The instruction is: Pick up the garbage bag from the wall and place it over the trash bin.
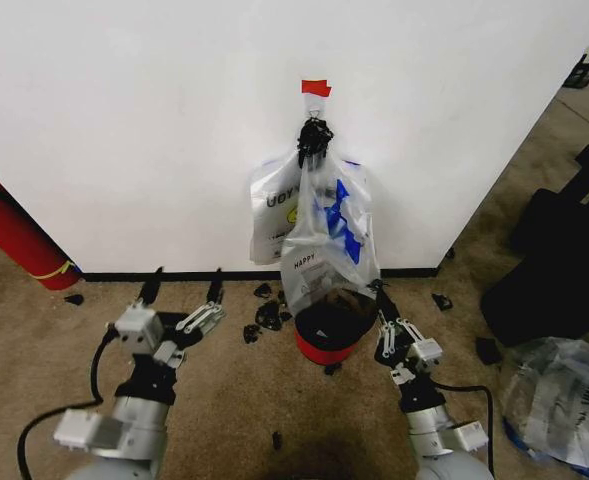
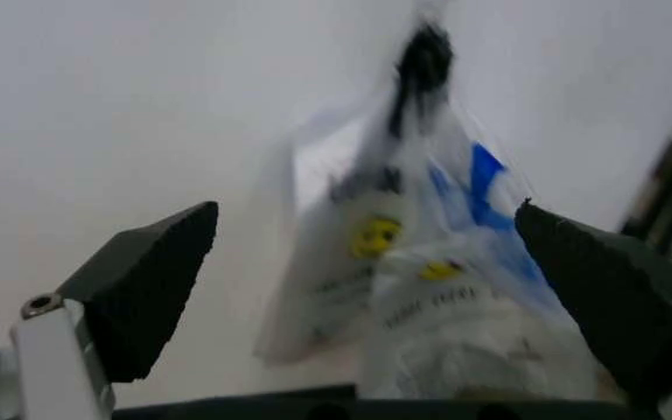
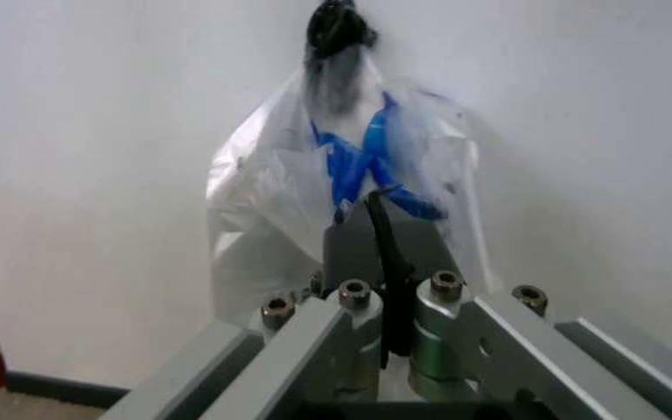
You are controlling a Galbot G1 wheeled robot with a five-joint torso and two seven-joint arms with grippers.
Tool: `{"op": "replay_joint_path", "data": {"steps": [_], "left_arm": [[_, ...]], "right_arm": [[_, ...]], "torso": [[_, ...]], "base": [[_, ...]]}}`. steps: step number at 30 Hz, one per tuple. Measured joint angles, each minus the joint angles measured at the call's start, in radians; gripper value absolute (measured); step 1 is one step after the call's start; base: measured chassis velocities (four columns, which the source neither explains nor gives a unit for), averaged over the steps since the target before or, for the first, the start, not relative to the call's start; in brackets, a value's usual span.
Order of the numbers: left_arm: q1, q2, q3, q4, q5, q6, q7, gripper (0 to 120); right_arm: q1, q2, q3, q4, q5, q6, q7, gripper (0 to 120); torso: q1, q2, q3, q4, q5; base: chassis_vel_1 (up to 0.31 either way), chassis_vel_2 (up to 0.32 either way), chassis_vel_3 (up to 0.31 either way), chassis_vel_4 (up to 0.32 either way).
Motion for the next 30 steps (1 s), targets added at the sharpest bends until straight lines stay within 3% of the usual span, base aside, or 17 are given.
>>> {"op": "replay_joint_path", "data": {"steps": [1,2,7,8,9,11,14,15,17,21,24,25,26,30], "left_arm": [[-0.021,0.041,-0.004,0.0,-0.04,0.028,-0.004,100],[-0.021,0.041,-0.004,0.0,-0.04,0.028,-0.004,100],[-0.19,0.273,-0.01,0.0,-0.25,0.148,-0.032,100],[-0.212,0.293,-0.008,0.0,-0.272,0.159,-0.037,100],[-0.297,0.345,0.015,0.0,-0.346,0.192,-0.058,100],[-0.355,0.369,0.037,0.0,-0.388,0.208,-0.069,100],[-0.58,0.417,0.139,0.0,-0.524,0.251,-0.106,100],[-0.689,0.423,0.204,0.0,-0.622,0.278,-0.135,100],[-0.824,0.418,0.309,0.0,-0.73,0.312,-0.173,100],[-1.003,0.384,0.461,0.011,-0.769,0.35,-0.196,100],[-1.231,0.298,0.648,0.084,-0.79,0.404,-0.219,100],[-1.333,0.253,0.741,0.124,-0.797,0.425,-0.229,100],[-1.333,0.253,0.741,0.124,-0.797,0.425,-0.229,100],[-1.564,0.123,0.944,0.265,-0.803,0.531,-0.288,100]], "right_arm": [[0.002,0.001,-0.003,0.0,-0.006,-0.004,-0.002,0],[0.002,0.001,-0.003,0.0,-0.006,-0.004,-0.002,0],[0.012,0.017,-0.021,-0.002,-0.04,-0.021,-0.004,0],[0.014,0.019,-0.023,-0.003,-0.043,-0.022,-0.004,0],[0.016,0.026,-0.031,-0.007,-0.053,-0.023,-0.004,0],[0.016,0.031,-0.034,-0.009,-0.059,-0.023,-0.004,0],[0.016,0.046,-0.039,-0.014,-0.073,-0.023,-0.003,0],[0.017,0.051,-0.039,-0.018,-0.077,-0.023,-0.003,0],[0.019,0.058,-0.038,-0.022,-0.083,-0.023,-0.002,0],[0.022,0.064,-0.036,-0.026,-0.086,-0.023,-0.001,0],[0.017,0.066,-0.022,-0.03,-0.089,-0.024,0.004,0],[0.01,0.068,-0.014,-0.03,-0.088,-0.023,0.009,0],[0.01,0.068,-0.014,-0.03,-0.088,-0.023,0.009,0],[0.0,0.073,0.007,-0.026,-0.09,-0.019,0.015,0]], "torso": [[0.0,0.0,0.0,0.0002,0.0002],[0.0,0.0,0.0,0.0002,0.0002],[0.0,0.0,0.0,0.0001,0.0],[0.0,0.0,0.0,0.0,0.0002],[0.0,0.0,0.0,0.0007,0.0003],[0.0,0.0,0.0,0.0006,0.0001],[0.0,0.0,0.0,-0.0003,0.0004],[0.0,0.0,0.0,-0.0002,0.0007],[0.0,0.0,0.0,0.0,0.0003],[0.0,0.0,0.0,0.0007,0.0005],[0.0,0.0,0.0,0.0009,0.0004],[0.0,0.0,0.0,-0.0001,0.0004],[0.0,0.0,0.0,-0.0001,0.0004],[0.0,0.0,0.0,-0.0003,0.0013]], "base": [[0.0,0.0,0.0,0.0],[0.0,0.0,0.0,0.0],[0.0,0.0,0.0,0.0],[0.0,0.0,0.0,0.0],[0.0,0.0,0.0,0.0],[0.0,0.0,0.0,0.0],[0.0,0.0,0.0,0.0],[0.0,0.0,0.0,0.0],[0.0,0.0,0.0,0.0],[0.0,0.0,0.0,0.0],[0.0,0.0,0.0,0.0],[0.0,0.0,0.0,0.0],[0.0,0.0,0.0,0.0],[0.0,0.0,0.0,0.0]]}}
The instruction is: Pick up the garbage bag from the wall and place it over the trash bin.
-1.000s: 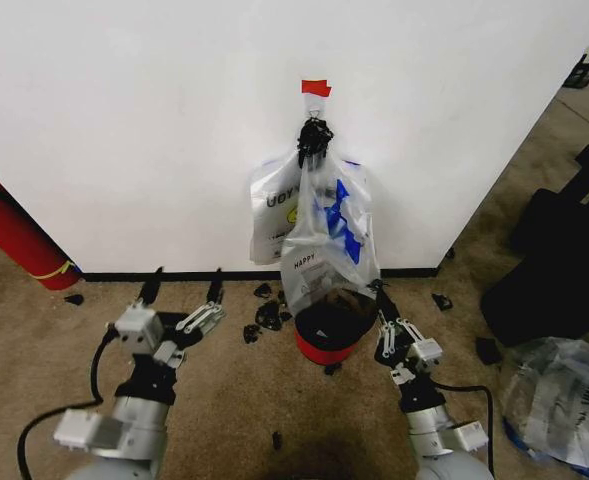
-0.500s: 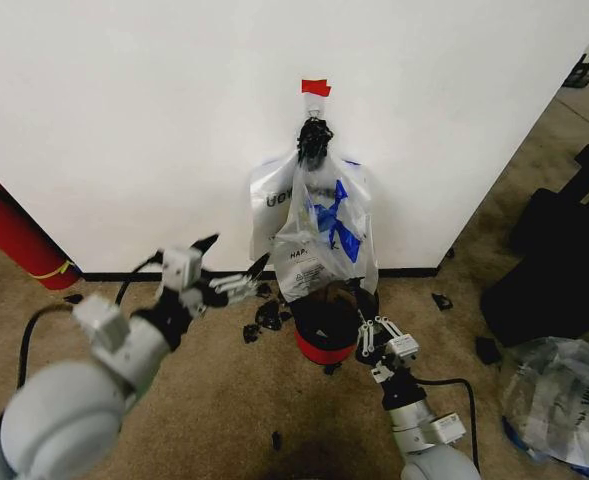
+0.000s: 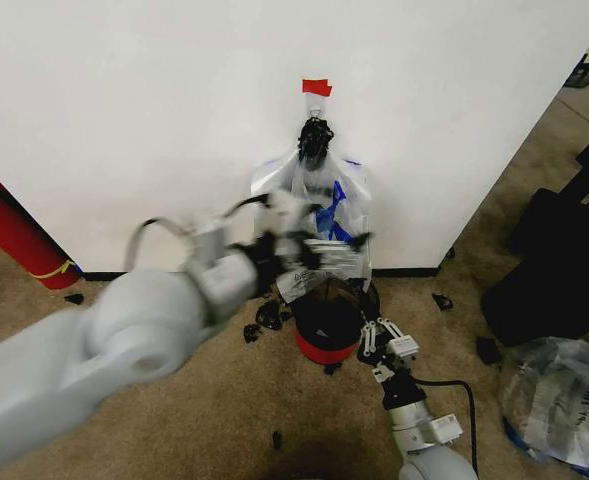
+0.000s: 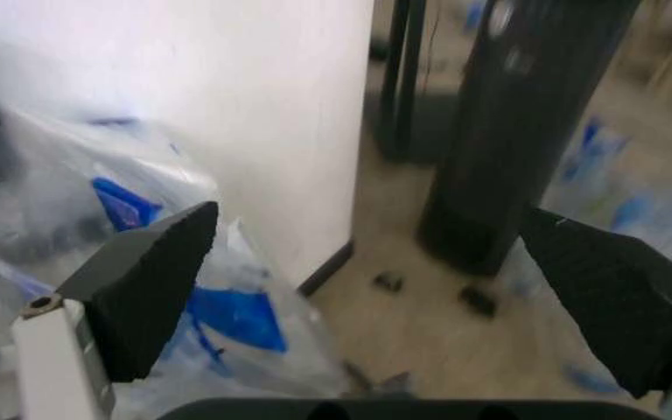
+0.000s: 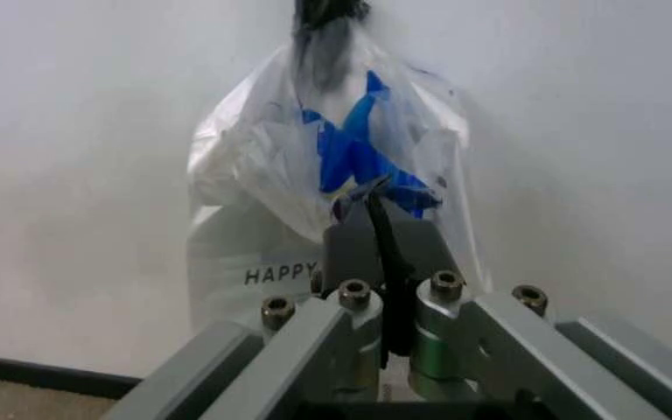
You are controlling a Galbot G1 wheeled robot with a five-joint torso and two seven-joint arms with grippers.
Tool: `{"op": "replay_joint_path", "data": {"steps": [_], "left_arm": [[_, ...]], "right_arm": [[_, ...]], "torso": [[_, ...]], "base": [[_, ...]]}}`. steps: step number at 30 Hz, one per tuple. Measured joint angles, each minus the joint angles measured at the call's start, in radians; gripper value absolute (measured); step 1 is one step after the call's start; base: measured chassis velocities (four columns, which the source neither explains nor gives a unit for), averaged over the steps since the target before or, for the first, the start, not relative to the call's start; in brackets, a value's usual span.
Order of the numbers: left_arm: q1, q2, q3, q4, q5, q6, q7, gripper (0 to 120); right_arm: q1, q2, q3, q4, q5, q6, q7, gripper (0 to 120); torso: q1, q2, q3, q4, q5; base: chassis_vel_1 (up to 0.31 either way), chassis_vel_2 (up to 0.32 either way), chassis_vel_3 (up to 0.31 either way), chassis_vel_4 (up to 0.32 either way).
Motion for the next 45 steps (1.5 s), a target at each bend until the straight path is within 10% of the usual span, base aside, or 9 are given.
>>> {"op": "replay_joint_path", "data": {"steps": [9,27,45], "left_arm": [[-0.15,-0.173,0.138,0.188,-0.054,0.174,-0.209,94],[-0.174,-0.222,0.232,0.311,-0.156,0.17,-0.352,88],[-0.182,-0.206,0.27,0.34,-0.137,0.166,-0.369,18]], "right_arm": [[-0.032,0.012,0.027,0.014,-0.012,0.02,0.01,0],[-0.045,-0.002,0.031,0.032,-0.01,0.028,0.016,0],[-0.051,-0.014,0.035,0.05,-0.002,0.031,0.022,0]], "torso": [[0.0,0.0,0.0,0.0005,-0.0007],[0.0,0.0,0.0,0.0004,-0.0009],[0.0,0.0,0.0,0.0005,-0.001]], "base": [[0.0,0.0,0.0,0.0],[0.0,0.0,0.0,0.0],[0.0,0.0,0.0,0.0]]}}
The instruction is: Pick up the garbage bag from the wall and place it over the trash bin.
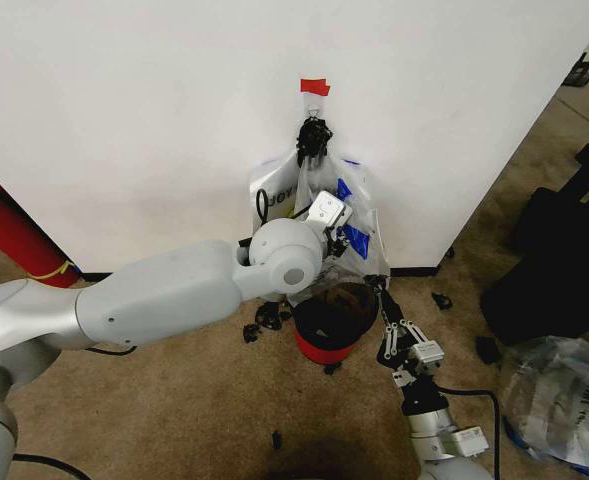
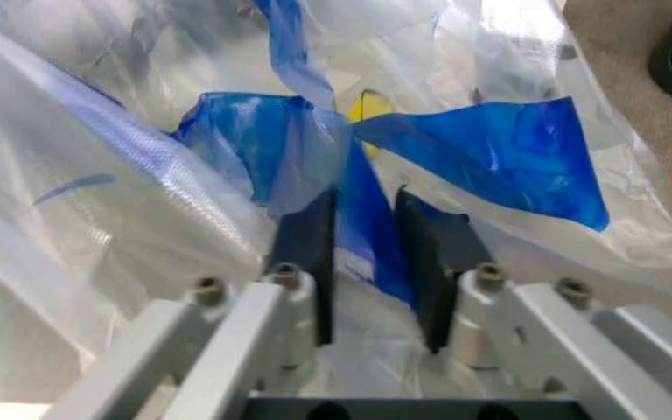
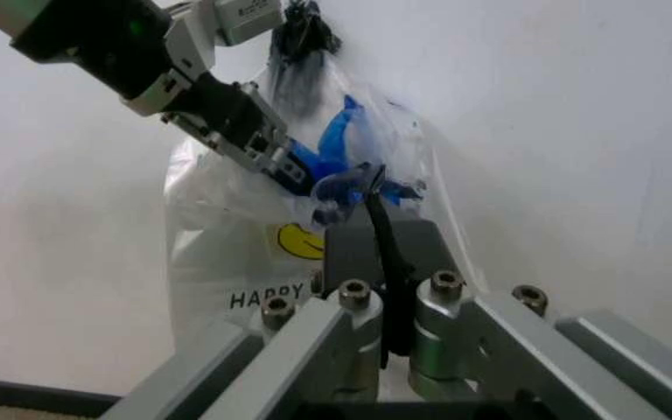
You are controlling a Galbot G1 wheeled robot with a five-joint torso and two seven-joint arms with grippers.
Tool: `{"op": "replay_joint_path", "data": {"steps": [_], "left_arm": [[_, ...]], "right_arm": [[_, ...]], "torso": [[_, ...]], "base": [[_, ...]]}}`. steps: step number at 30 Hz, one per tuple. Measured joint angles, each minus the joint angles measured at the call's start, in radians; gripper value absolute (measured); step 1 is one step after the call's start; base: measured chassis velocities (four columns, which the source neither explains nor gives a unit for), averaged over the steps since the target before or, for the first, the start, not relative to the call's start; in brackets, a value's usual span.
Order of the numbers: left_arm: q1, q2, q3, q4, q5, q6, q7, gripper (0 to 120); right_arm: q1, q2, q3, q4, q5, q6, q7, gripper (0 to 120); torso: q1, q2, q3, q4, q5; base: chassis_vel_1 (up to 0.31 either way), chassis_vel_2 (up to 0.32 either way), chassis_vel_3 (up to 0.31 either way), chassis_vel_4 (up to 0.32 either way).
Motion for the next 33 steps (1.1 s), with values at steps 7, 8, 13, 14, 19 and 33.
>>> {"op": "replay_joint_path", "data": {"steps": [7,8,13,14,19,33], "left_arm": [[0.032,0.035,-0.059,-0.038,-0.003,-0.001,-0.008,0],[0.047,0.045,-0.083,-0.049,-0.002,-0.001,-0.007,0],[0.119,0.097,-0.178,-0.11,0.014,-0.07,0.026,0],[0.139,0.108,-0.192,-0.124,0.029,-0.107,0.048,0],[0.227,0.139,-0.236,-0.175,0.087,-0.223,0.126,0],[0.414,0.158,-0.35,-0.252,0.146,-0.324,0.191,0]], "right_arm": [[0.004,-0.002,0.0,0.0,0.002,-0.004,0.008,0],[0.003,-0.003,0.0,0.0,0.003,-0.005,0.01,0],[-0.001,-0.009,-0.002,0.007,0.012,-0.01,0.013,0],[-0.003,-0.012,-0.002,0.008,0.02,-0.009,0.005,0],[-0.017,-0.032,-0.002,0.022,0.024,-0.009,-0.006,10],[-0.104,-0.204,0.089,0.163,0.106,-0.073,0.031,60]], "torso": [[0.0,0.0,0.0,-0.0001,0.0],[0.0,0.0,0.0,-0.0001,0.0],[0.0,0.0,0.0,0.0005,-0.0001],[0.0,0.0,0.0,0.0003,-0.0002],[0.0,0.0,0.0,0.0,-0.0001],[0.0,0.0,0.0,-0.0001,0.0]], "base": [[0.0,0.0,0.0,0.0],[0.0,0.0,0.0,0.0],[0.0,0.0,0.0,0.0],[0.0,0.0,0.0,0.0],[0.0,0.0,0.0,0.0],[0.0,0.0,0.0,0.0]]}}
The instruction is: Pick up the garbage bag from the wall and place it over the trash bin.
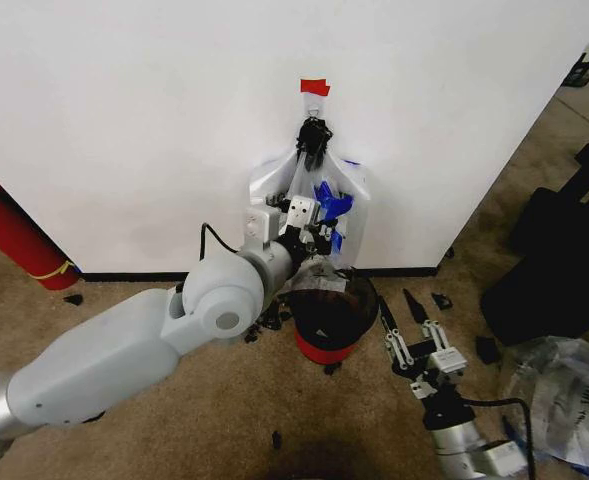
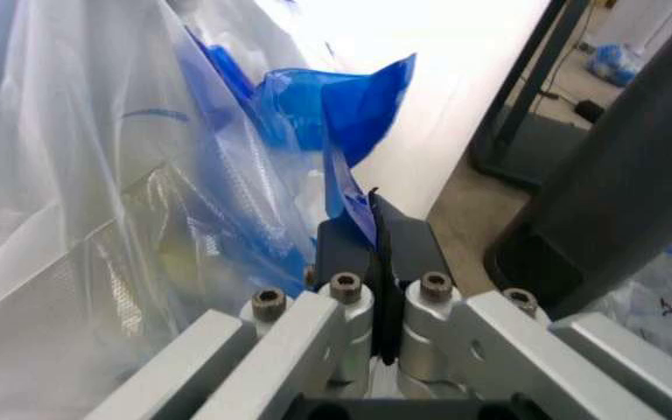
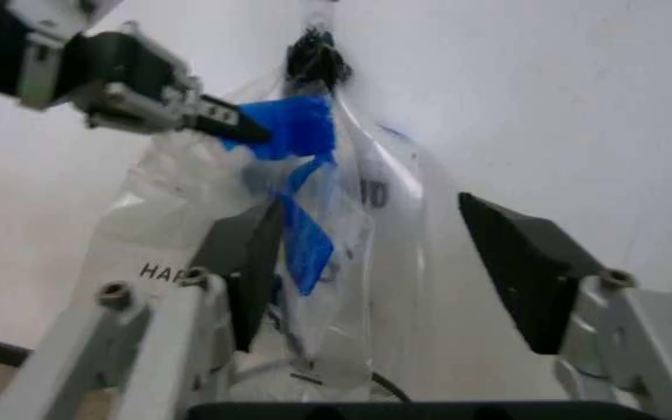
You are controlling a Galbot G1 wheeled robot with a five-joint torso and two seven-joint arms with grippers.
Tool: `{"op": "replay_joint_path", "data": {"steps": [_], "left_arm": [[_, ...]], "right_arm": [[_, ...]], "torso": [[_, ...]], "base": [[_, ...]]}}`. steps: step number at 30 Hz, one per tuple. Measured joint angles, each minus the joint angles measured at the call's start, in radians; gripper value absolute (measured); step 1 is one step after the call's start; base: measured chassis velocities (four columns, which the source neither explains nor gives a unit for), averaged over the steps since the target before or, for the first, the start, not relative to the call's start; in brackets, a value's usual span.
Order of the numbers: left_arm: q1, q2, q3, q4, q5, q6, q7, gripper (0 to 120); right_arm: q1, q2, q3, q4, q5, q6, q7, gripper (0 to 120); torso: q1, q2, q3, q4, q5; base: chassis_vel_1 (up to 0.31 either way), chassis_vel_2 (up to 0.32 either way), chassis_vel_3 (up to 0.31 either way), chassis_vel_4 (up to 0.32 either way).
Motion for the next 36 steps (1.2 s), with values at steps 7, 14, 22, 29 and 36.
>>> {"op": "replay_joint_path", "data": {"steps": [7,14,22,29,36], "left_arm": [[0.059,-0.003,-0.015,0.017,0.028,-0.024,0.015,0],[0.062,-0.038,-0.014,0.035,0.031,-0.056,0.014,0],[0.049,-0.051,-0.009,0.038,0.025,-0.06,0.005,0],[0.051,-0.043,-0.013,0.037,0.022,-0.059,0.004,0],[0.05,-0.049,-0.012,0.037,0.021,-0.056,0.001,0]], "right_arm": [[0.105,-0.157,0.046,-0.034,0.128,-0.1,0.039,84],[0.273,-0.348,0.019,-0.141,0.184,-0.147,0.059,100],[0.565,-0.478,-0.165,-0.285,0.243,-0.174,0.042,100],[0.743,-0.476,-0.352,-0.375,0.254,-0.176,0.019,100],[0.891,-0.445,-0.475,-0.49,0.046,-0.145,-0.003,100]], "torso": [[0.0,0.0,0.0,0.0003,0.0003],[0.0,0.0,0.0,0.0,0.0001],[0.0,0.0,0.0,0.0004,0.0003],[0.0,0.0,0.0,0.0001,0.0],[0.0,0.0,0.0,0.0002,0.0001]], "base": [[0.0,0.0,0.0,0.0],[0.0,0.0,0.0,0.0],[0.0,0.0,0.0,0.0],[0.0,0.0,0.0,0.0],[0.0,0.0,0.0,0.0]]}}
